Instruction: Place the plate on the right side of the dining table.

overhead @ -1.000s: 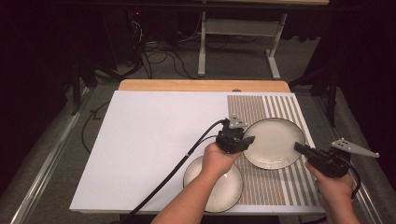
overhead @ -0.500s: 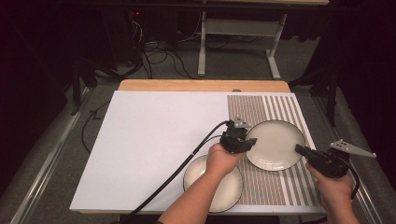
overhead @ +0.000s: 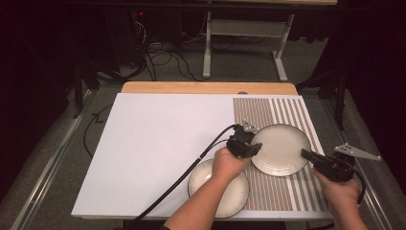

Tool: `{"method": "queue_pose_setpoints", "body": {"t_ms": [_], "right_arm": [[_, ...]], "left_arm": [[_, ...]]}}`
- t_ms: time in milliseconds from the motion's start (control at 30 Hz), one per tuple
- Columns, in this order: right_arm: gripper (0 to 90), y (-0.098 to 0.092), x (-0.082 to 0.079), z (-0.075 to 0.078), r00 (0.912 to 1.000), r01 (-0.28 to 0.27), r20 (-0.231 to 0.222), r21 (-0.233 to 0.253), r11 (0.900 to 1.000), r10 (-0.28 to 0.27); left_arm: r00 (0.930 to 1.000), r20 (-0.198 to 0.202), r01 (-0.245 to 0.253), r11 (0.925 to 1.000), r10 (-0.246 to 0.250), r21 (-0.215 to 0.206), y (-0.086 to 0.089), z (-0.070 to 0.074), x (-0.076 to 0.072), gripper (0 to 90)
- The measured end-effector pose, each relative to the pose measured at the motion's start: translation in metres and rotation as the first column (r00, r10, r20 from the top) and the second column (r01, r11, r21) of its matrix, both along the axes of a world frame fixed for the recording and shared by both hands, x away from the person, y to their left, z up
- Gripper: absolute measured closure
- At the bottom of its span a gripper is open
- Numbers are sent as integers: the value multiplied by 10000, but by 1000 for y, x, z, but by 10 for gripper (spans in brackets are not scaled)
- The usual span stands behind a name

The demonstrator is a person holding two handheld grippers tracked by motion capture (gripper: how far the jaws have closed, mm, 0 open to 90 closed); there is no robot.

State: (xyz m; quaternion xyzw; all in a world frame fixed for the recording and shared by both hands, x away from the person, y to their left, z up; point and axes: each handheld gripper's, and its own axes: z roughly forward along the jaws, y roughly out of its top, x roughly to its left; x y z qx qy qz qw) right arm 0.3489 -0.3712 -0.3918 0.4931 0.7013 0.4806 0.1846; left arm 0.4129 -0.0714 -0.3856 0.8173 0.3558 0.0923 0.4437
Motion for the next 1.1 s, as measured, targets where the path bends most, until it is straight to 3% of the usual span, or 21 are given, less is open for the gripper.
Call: {"method": "queue_pose_setpoints", "body": {"t_ms": [100, 267, 433, 600, 833, 967, 1100], "right_arm": [[863, 2, 2, 0, 10000, 67, -9, -87, 9999, -67], [859, 2, 6, 0, 9999, 91, -138, -102, 9999, -92], [849, 4, 11, 0, 9993, 193, -324, -263, 9995, -202], [841, 5, 16, -1, 9982, 245, -531, -369, 9990, -264], [820, 6, 22, -4, 9953, 373, -871, -520, 9979, -417], [812, 7, 25, -6, 9927, 450, -1091, -552, 9975, -508], [803, 7, 27, -8, 9907, 532, -1217, -618, 9967, -604]], "left_arm": [[9996, 290, 49, 10000, -48, -38, 7, 4, -3, 606], [9968, 804, 1, 9981, 49, -620, 32, 15, -14, 508], [9951, 980, -48, 9949, 147, -1010, 72, 24, -24, 440], [9913, 1172, -467, 9918, 607, -1193, 113, 27, -40, 400], [9749, 1683, -1235, 9831, 1457, -1352, 180, 23, -62, 309], [9663, 1957, -1400, 9792, 1675, -1466, 212, 19, -74, 264], [9529, 2113, -1831, 9681, 2176, -1711, 243, 14, -89, 203]]}}
